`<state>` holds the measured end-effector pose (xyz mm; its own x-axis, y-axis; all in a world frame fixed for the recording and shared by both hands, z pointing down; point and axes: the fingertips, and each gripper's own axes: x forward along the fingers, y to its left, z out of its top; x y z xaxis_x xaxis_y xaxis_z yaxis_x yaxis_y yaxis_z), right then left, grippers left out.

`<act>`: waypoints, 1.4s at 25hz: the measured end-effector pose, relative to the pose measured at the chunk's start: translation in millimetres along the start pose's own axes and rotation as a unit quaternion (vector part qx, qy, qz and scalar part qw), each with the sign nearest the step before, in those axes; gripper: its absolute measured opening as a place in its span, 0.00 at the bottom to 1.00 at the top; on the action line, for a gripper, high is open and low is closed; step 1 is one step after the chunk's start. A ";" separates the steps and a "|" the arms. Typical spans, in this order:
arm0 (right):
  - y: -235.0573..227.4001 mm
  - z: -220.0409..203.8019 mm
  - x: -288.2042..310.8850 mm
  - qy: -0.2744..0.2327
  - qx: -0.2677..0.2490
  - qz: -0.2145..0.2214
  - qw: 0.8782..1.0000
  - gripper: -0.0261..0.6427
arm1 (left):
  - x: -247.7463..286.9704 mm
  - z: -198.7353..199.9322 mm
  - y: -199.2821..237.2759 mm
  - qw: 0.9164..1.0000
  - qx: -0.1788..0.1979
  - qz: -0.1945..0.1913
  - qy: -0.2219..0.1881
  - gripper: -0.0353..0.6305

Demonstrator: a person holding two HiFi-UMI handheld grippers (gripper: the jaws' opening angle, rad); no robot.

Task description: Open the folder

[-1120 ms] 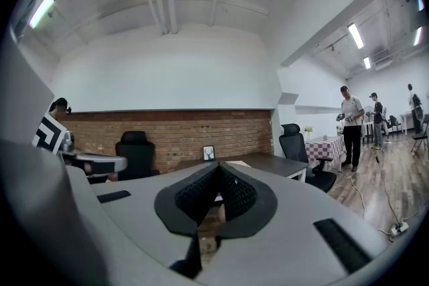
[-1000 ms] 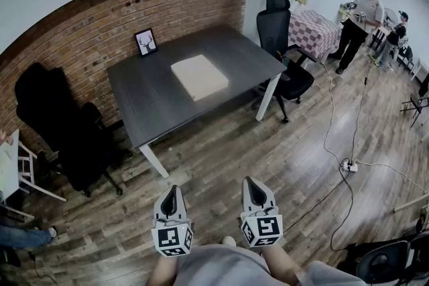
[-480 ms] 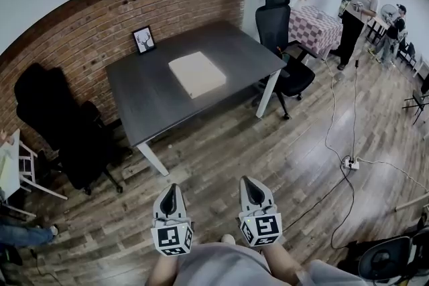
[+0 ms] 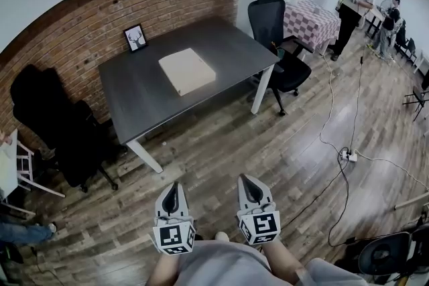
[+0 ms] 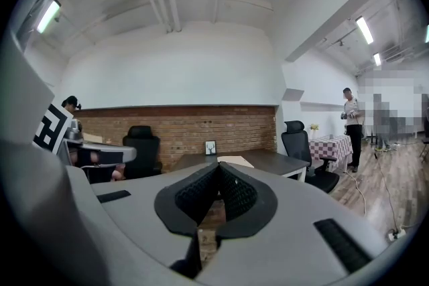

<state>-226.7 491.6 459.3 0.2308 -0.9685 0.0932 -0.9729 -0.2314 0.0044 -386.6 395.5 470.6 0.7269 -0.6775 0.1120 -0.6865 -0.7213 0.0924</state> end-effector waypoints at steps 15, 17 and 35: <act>-51.7 -11.8 28.2 0.014 0.014 -0.027 0.999 0.04 | 58.0 -3.5 -22.1 1.000 0.009 -0.018 0.014 0.06; -60.8 -12.3 40.9 0.015 0.012 -0.033 0.999 0.04 | 75.3 -3.9 -20.7 1.000 0.006 -0.022 0.012 0.06; -134.1 28.0 263.1 0.025 0.012 -0.047 0.999 0.04 | 300.7 41.0 55.3 1.000 -0.002 -0.009 0.011 0.06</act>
<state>-35.0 265.2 455.4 0.3188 -0.9368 0.1440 -0.9462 -0.3234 -0.0090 -205.3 145.9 468.8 0.7382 -0.6617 0.1313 -0.6739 -0.7322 0.0988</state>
